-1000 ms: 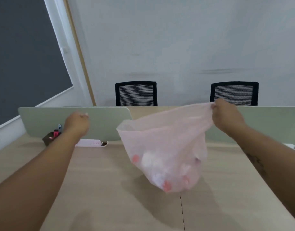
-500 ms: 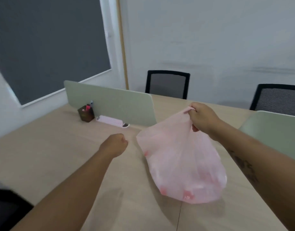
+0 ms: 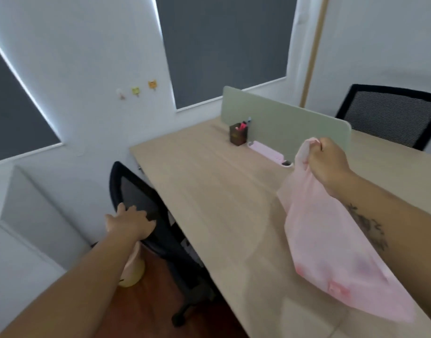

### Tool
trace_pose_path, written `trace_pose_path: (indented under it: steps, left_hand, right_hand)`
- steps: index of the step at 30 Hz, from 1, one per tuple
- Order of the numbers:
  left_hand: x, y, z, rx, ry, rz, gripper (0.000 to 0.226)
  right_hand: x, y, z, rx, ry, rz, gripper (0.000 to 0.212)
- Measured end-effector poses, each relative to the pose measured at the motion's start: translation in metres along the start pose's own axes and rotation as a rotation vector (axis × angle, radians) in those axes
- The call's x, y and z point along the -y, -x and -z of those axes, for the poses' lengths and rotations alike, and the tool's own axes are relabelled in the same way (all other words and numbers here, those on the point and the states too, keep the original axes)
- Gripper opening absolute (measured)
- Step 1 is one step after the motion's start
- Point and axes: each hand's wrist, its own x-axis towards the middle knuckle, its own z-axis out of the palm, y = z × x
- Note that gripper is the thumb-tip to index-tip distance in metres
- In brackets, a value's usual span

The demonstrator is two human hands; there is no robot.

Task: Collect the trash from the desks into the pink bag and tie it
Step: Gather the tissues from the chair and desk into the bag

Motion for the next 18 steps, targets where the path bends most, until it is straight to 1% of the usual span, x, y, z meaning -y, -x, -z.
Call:
trace_pose_path:
  steps: [4,8,10,12,14,18]
  left_hand:
    - [0.019,-0.008,-0.011,0.031,0.235,-0.061,0.063]
    - [0.039,-0.016,-0.02,-0.081,0.371,-0.123,0.059]
    - [0.052,-0.019,-0.023,-0.118,0.393,-0.146,0.058]
    - [0.067,-0.026,-0.027,-0.148,0.4,-0.172,0.055]
    - [0.085,-0.036,-0.028,-0.14,0.382,-0.207,0.053]
    - [0.126,-0.062,-0.028,-0.128,0.392,-0.237,0.05]
  right_hand:
    - [0.023,0.008,-0.036,-0.009,-0.056,-0.023,0.039]
    - [0.051,0.021,-0.075,0.007,-0.09,-0.006,0.034]
    - [0.062,0.03,-0.094,0.023,-0.104,0.007,0.03]
    - [0.071,0.039,-0.113,0.046,-0.12,0.023,0.031]
    - [0.079,0.046,-0.128,0.065,-0.13,0.034,0.032]
    - [0.09,0.05,-0.144,0.016,-0.083,0.083,0.036]
